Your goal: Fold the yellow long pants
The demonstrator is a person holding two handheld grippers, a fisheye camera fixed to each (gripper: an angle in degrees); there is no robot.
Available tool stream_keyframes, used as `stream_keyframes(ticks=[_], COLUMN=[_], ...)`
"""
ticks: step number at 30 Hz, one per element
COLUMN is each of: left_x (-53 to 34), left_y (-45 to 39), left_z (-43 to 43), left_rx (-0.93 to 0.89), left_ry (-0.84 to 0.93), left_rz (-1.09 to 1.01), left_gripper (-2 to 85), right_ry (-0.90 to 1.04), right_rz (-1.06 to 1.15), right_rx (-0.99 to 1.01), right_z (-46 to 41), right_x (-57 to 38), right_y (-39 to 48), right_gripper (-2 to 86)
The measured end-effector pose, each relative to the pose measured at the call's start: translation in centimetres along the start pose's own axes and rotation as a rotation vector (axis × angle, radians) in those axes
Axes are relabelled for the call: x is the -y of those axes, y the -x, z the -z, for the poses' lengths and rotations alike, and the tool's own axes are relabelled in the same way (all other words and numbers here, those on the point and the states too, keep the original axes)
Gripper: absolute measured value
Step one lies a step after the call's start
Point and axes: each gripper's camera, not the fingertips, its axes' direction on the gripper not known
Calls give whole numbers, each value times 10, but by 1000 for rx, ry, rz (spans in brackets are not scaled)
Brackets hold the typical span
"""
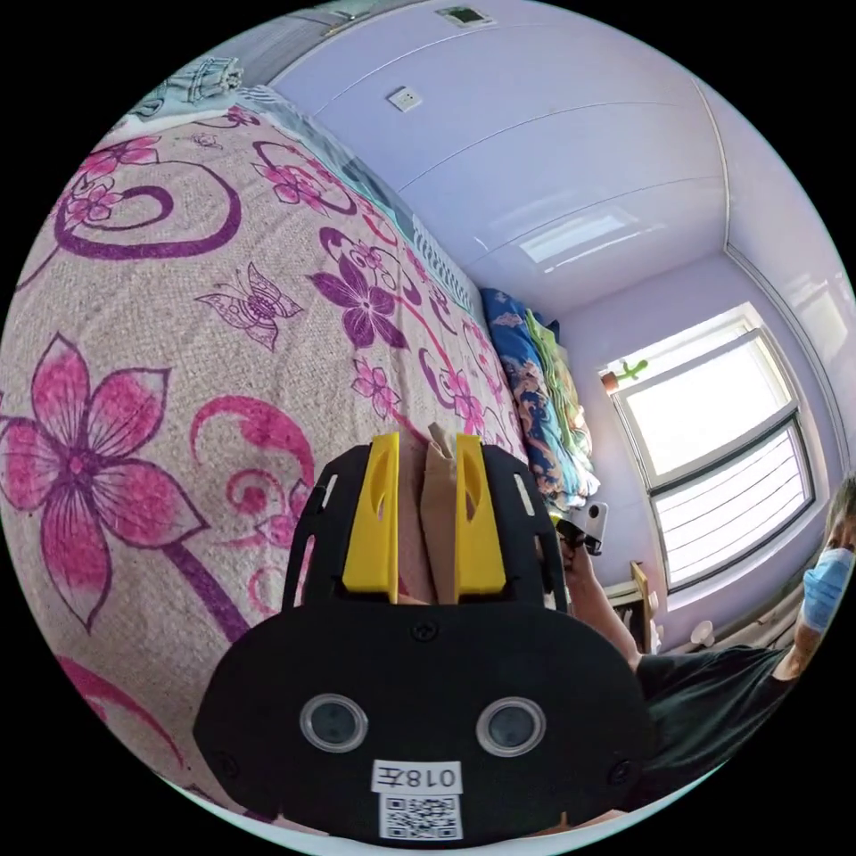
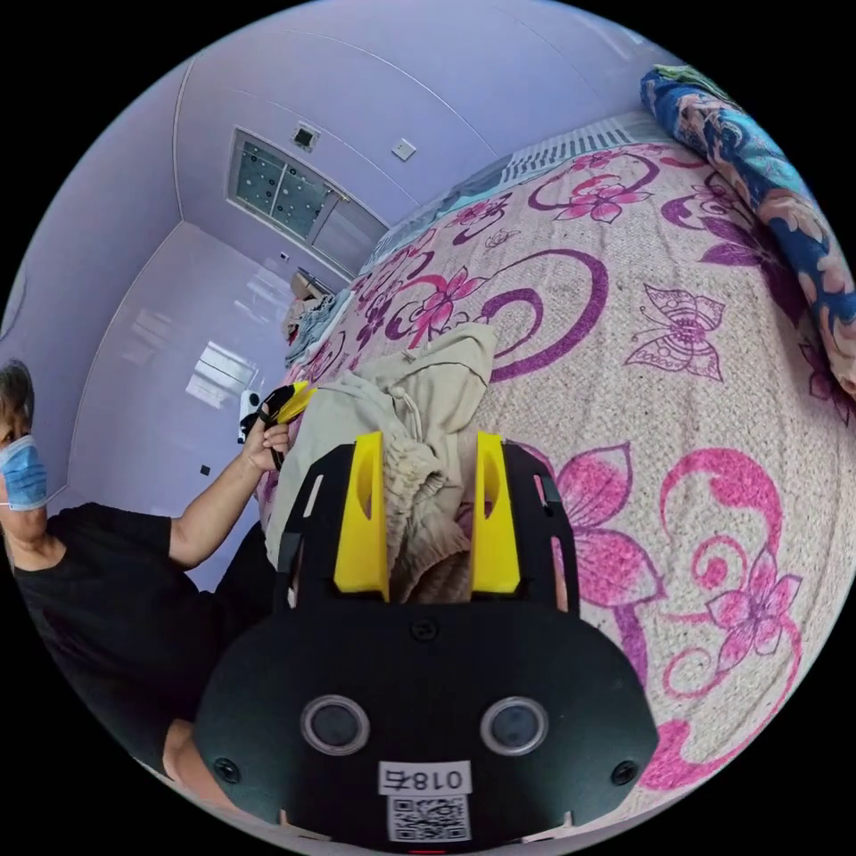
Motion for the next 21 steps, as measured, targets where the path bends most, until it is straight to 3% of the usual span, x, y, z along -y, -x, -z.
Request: stream_keyframes(ticks=[5, 8, 12, 16, 21], left_x=[-15, -8, -6, -32, -117], left_y=[-17, -36, -68, -101, -175], left_z=[-58, -84, -120, -102, -7], left_rx=[-82, -69, 57, 81, 136], left_ry=[243, 272, 347, 207, -156], left_rz=[-55, -86, -167, -260, -517], left_gripper=[159, 155, 47, 22, 4], right_ry=[62, 87, 171, 101, -81], right_rz=[-37, -35, 18, 192, 454], right_rx=[194, 253, 168, -42, -223], right_z=[-39, -64, -100, -107, -103], right_x=[-2, 2, 2, -18, -64], right_y=[-9, -1, 25, 89, 210], right_gripper=[171, 160, 69, 43, 37])
